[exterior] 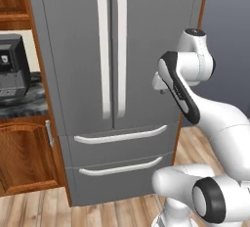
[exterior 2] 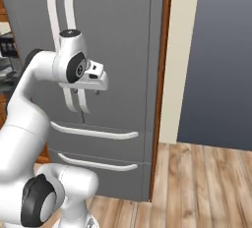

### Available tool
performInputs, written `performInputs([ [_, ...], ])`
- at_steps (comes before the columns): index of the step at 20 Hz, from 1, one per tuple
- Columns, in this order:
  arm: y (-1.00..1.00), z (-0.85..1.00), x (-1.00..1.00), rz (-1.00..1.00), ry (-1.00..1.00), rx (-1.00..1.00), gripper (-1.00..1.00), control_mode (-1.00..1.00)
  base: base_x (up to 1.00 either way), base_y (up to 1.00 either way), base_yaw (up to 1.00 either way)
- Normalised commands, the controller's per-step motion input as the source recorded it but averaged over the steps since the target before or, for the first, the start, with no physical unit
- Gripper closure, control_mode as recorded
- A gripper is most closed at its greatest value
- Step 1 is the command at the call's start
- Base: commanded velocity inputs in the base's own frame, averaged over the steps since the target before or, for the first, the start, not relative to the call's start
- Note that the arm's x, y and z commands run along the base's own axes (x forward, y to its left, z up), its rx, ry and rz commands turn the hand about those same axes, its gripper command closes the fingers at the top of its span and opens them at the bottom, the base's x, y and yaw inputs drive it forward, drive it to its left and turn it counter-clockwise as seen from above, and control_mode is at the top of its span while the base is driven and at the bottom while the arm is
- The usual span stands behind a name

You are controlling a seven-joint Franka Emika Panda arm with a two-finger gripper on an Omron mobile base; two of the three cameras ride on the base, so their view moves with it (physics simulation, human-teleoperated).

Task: Retrieve the sausage and cheese from the fridge and place them on the cutting board on the counter.

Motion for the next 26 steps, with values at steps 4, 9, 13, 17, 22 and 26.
performInputs([
  [4, 0.00, 0.00, 0.00, 0.00, 0.00, 0.00, -1.00, 1.00, -0.26, 0.26, -0.01],
  [9, 0.00, 0.00, 0.00, 0.00, 0.00, 0.00, -1.00, 1.00, 0.00, 0.00, 0.00],
  [13, 0.00, 0.00, 0.00, 0.00, 0.00, 0.00, -1.00, 1.00, 0.00, 0.00, 0.00],
  [17, 0.00, 0.00, 0.00, 0.00, 0.00, 0.00, -1.00, -1.00, 0.00, 0.00, 0.00],
  [22, 0.00, 0.00, 0.00, 0.00, 0.00, 0.00, -1.00, -1.00, 0.00, 0.00, 0.00],
  [26, 0.02, 0.00, -0.11, 0.01, -0.01, 0.00, -1.00, -1.00, 0.00, 0.00, 0.00],
])
